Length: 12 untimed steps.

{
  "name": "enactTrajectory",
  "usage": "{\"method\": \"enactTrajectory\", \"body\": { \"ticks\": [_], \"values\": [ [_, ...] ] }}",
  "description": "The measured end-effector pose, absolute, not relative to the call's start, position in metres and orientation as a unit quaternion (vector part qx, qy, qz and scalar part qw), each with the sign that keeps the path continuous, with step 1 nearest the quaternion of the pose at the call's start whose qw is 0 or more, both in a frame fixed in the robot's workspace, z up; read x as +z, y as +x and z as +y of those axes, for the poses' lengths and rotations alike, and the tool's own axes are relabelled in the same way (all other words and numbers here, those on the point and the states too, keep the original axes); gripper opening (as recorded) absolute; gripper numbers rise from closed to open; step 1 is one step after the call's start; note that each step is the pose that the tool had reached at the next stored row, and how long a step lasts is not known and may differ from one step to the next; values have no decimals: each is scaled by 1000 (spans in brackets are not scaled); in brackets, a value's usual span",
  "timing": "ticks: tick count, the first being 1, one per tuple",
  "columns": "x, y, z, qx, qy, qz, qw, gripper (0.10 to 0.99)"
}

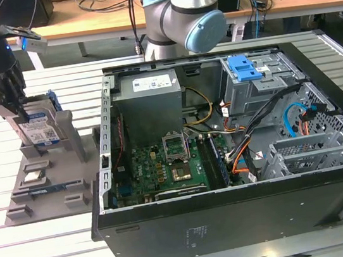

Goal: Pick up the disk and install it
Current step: 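Pick up the disk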

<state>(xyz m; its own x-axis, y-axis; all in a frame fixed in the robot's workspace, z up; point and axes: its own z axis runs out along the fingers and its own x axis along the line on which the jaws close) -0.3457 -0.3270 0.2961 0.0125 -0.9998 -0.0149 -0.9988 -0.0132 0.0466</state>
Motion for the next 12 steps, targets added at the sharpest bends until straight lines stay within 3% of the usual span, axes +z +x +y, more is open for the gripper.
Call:
{"method": "enactTrajectory", "body": {
  "ticks": [12],
  "values": [
    [332, -346, -327, -22, 711, -702, 11, 365]
  ]
}}
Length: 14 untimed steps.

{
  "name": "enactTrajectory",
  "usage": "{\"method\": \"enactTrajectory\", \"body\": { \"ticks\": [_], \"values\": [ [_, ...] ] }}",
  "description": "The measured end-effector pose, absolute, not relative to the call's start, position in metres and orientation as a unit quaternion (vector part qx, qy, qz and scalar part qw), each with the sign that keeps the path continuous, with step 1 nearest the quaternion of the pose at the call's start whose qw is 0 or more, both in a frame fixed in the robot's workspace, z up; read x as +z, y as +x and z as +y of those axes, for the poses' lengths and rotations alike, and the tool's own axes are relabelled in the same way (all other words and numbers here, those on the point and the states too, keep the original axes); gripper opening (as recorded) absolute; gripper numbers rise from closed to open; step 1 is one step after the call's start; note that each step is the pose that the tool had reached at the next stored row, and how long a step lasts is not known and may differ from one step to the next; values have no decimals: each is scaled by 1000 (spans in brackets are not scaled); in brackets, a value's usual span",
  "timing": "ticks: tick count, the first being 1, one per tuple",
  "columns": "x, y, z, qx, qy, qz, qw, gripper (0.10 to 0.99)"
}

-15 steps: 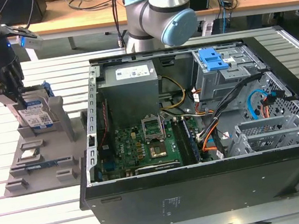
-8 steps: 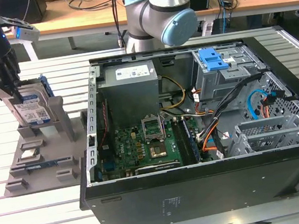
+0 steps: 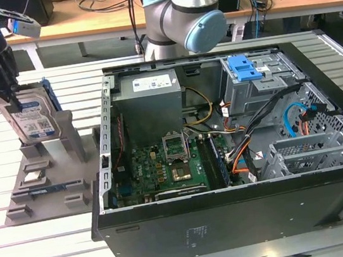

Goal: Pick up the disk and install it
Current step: 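Pick up the disk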

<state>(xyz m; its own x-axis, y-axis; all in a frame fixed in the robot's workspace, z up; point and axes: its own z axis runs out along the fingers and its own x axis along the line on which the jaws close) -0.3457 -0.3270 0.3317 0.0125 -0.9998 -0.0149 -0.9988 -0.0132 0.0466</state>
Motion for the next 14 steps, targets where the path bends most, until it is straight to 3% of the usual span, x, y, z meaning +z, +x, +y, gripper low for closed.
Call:
{"method": "enactTrajectory", "body": {
  "ticks": [14],
  "values": [
    [361, -346, -325, -22, 711, -702, 11, 365]
  ]
}}
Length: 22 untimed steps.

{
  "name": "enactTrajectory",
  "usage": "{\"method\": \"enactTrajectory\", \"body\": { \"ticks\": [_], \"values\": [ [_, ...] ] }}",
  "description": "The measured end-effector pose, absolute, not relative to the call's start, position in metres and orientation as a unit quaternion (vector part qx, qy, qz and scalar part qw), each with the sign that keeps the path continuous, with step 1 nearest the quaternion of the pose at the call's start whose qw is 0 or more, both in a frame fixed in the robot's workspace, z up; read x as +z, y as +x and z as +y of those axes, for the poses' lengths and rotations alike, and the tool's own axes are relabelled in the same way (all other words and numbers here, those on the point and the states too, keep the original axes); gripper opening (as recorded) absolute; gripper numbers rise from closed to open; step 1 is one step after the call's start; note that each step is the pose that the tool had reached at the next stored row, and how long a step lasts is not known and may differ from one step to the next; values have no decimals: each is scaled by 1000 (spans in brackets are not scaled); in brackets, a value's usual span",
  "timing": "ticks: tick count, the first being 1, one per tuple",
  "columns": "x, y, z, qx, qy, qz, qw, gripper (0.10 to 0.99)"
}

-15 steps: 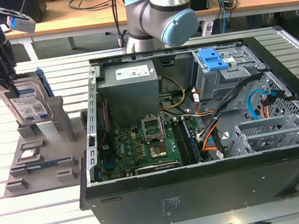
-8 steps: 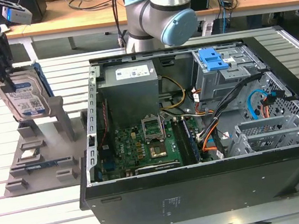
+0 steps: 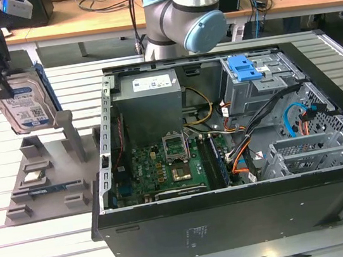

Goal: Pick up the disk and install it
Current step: 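Pick up the disk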

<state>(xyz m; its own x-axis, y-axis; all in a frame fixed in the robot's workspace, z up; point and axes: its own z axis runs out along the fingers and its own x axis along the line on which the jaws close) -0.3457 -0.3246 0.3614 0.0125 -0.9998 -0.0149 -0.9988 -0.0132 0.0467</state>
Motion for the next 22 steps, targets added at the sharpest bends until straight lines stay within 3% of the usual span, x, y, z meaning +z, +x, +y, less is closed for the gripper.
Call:
{"method": "enactTrajectory", "body": {
  "ticks": [22],
  "values": [
    [417, -346, -324, -22, 711, -702, 11, 365]
  ]
}}
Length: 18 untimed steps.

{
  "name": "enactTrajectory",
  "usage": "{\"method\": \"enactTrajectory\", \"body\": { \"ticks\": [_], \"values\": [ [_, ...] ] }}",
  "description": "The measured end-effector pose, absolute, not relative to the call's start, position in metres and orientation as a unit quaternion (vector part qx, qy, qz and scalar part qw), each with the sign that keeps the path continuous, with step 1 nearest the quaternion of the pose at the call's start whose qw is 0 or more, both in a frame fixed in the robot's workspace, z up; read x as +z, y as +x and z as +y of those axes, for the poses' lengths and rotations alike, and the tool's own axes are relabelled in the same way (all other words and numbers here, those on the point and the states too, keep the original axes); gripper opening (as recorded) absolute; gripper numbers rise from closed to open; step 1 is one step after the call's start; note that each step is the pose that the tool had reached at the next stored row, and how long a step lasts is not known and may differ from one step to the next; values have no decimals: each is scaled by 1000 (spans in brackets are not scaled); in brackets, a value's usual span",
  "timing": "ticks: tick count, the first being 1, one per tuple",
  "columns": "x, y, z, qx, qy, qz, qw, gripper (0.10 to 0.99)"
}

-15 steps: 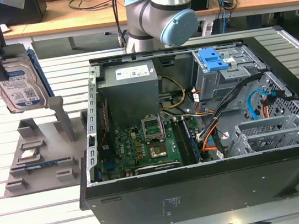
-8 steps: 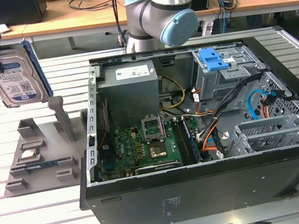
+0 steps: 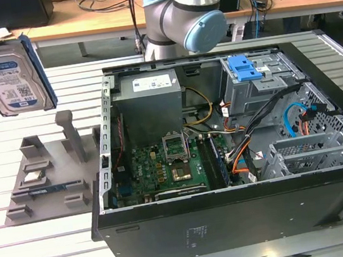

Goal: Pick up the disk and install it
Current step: 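Pick up the disk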

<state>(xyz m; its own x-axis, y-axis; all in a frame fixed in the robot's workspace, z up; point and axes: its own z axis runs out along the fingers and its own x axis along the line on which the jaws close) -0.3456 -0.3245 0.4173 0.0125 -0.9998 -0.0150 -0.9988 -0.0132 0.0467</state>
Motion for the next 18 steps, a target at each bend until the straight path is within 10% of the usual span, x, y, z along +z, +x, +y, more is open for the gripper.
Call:
{"method": "enactTrajectory", "body": {
  "ticks": [18],
  "values": [
    [464, -346, -324, -22, 711, -702, 11, 365]
  ]
}}
